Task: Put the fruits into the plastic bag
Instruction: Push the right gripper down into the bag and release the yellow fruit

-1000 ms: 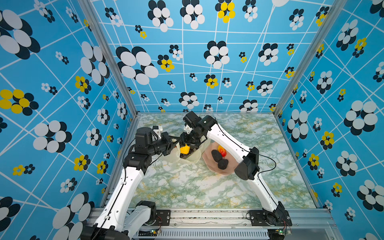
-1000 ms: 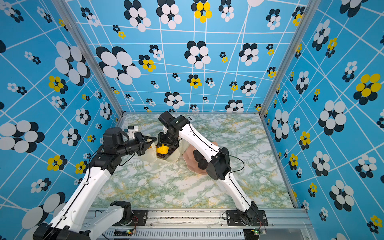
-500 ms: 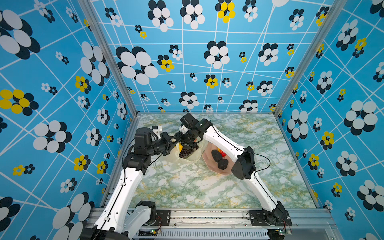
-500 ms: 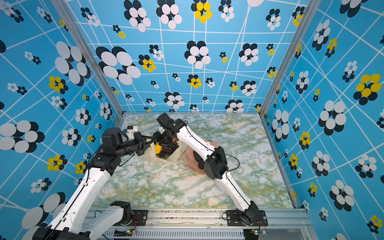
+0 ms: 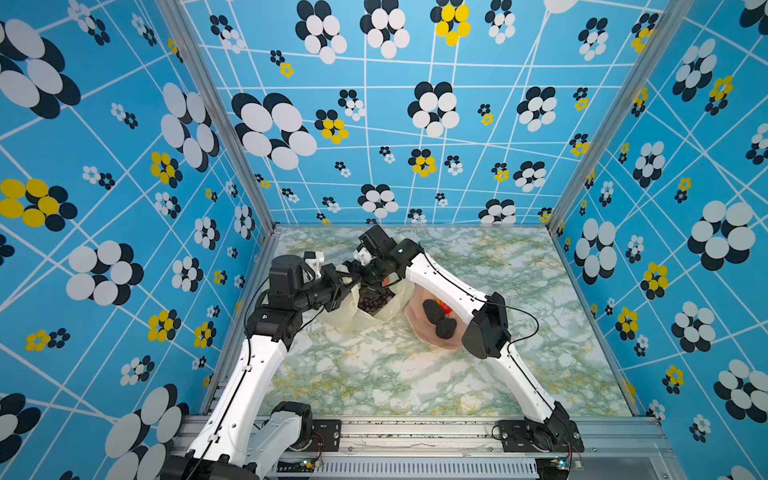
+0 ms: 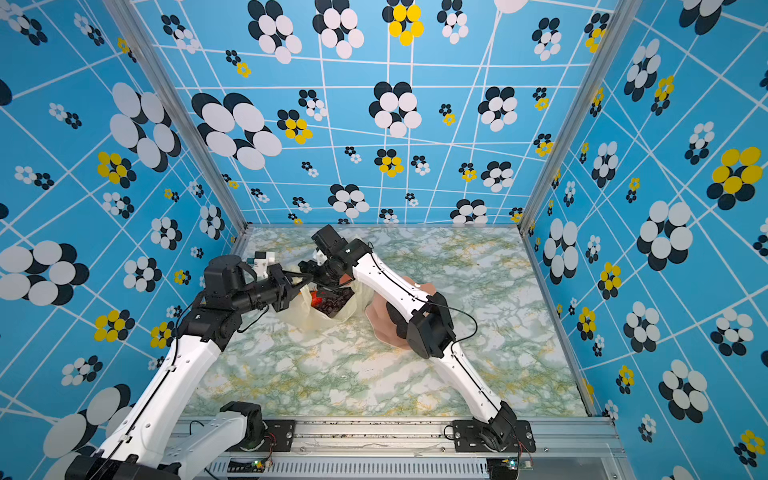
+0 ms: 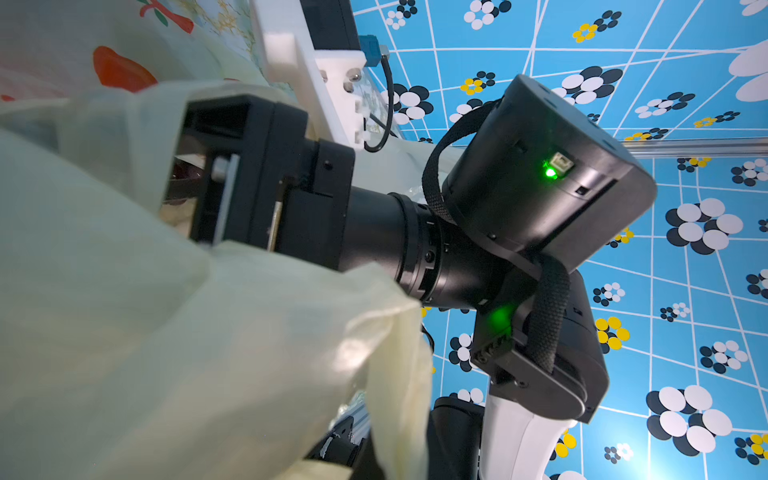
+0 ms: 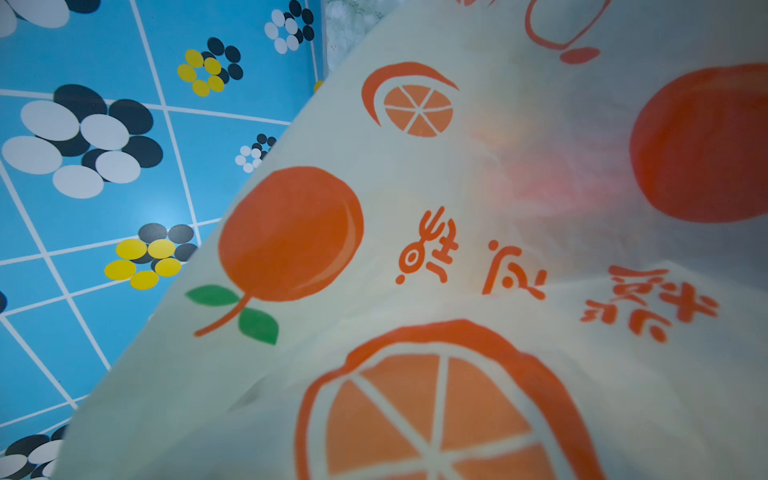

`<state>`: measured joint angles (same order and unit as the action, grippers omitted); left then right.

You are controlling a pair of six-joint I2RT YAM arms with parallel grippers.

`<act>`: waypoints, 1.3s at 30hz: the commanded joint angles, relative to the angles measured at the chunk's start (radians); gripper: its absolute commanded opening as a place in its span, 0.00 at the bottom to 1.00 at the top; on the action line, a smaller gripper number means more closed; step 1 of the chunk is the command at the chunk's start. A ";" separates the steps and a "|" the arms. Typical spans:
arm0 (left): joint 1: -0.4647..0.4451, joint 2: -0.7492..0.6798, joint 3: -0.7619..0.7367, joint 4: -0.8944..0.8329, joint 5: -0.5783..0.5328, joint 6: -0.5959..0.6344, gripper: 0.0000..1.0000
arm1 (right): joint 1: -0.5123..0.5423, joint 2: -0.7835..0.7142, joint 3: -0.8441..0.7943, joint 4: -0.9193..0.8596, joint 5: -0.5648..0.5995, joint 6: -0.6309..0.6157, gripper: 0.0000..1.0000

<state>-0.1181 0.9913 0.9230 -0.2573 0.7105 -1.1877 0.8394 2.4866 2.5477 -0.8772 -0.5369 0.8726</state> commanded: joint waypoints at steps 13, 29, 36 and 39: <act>0.008 0.015 0.004 0.026 0.002 -0.010 0.00 | -0.023 -0.047 -0.012 -0.084 0.041 -0.089 0.89; 0.008 0.040 0.023 0.027 -0.003 -0.007 0.00 | -0.069 -0.155 -0.007 -0.414 0.254 -0.321 0.89; 0.008 0.049 0.033 0.023 -0.004 -0.001 0.00 | -0.076 -0.216 0.006 -0.440 0.234 -0.346 0.89; 0.008 0.052 0.034 0.021 -0.004 0.000 0.00 | -0.077 -0.234 0.048 -0.467 0.224 -0.357 0.89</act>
<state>-0.1173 1.0382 0.9249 -0.2543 0.7097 -1.1942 0.7670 2.3096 2.5515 -1.2854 -0.3115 0.5503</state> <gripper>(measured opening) 0.041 0.892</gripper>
